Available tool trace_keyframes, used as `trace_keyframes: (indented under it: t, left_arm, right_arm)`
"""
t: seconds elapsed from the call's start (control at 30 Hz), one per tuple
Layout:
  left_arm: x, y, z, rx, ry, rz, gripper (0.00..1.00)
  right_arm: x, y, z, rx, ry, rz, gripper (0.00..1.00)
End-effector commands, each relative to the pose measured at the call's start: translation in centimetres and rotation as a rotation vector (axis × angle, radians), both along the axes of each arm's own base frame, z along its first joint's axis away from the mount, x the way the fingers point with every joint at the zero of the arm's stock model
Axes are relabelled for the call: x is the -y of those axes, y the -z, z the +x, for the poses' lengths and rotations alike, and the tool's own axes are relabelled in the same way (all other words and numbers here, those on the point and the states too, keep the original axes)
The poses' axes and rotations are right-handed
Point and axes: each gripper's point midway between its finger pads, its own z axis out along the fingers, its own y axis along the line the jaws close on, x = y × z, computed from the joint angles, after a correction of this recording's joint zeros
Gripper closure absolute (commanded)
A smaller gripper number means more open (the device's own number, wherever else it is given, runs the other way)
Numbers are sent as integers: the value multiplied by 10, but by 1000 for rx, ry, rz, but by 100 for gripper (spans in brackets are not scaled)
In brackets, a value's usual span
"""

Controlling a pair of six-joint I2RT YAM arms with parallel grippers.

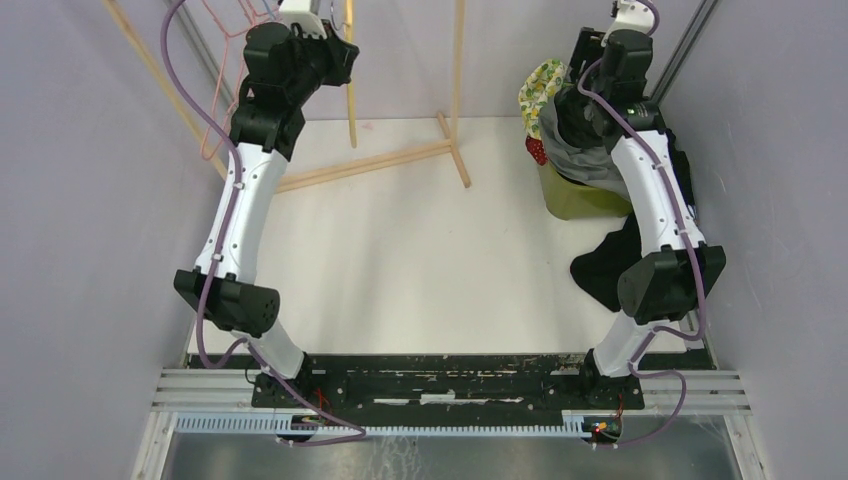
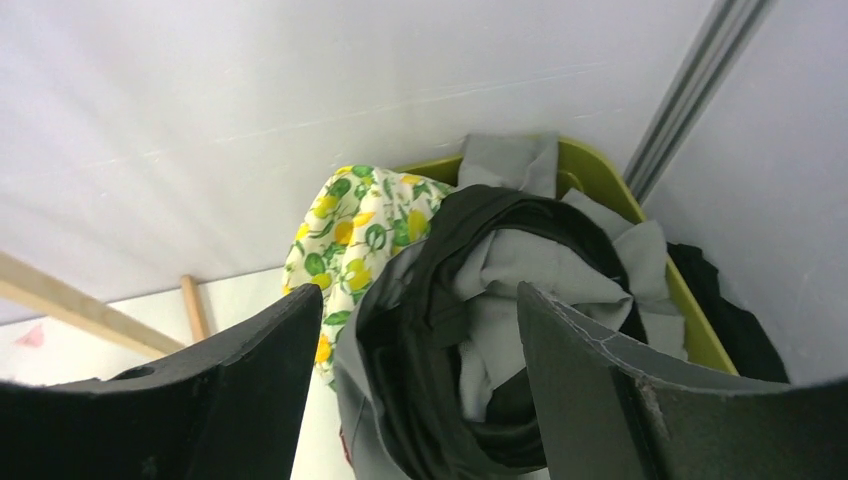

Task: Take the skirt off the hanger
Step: Place the skirt in the bin.

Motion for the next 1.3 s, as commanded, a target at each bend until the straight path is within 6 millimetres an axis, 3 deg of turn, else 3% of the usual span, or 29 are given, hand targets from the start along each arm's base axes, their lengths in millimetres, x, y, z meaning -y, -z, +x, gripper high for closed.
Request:
trace_keyframes:
  t: [0.0, 0.2, 0.3, 0.43, 0.77, 1.0, 1.27]
  left_arm:
    - [-11, -56, 7, 137, 101, -187, 97]
    - [-26, -68, 25, 161, 123, -218, 97]
    - [-24, -82, 25, 190, 143, -236, 97]
    - [-21, -85, 24, 196, 159, -248, 97]
    - [-22, -84, 47, 159, 156, -327, 97]
    - [-23, -72, 61, 126, 153, -356, 97]
    - [-34, -53, 68, 85, 130, -347, 97]
  right_arm:
    - [-15, -38, -15, 103, -50, 21, 23]
    - [-31, -38, -17, 108, -88, 21, 25]
    - [-35, -37, -17, 107, -95, 13, 25]
    - [-37, -35, -17, 107, -96, 12, 25]
    - [-38, -44, -19, 128, -101, 18, 26]
    - [-33, -58, -26, 155, -82, 3, 26]
    - [-32, -53, -27, 157, -74, 7, 26]
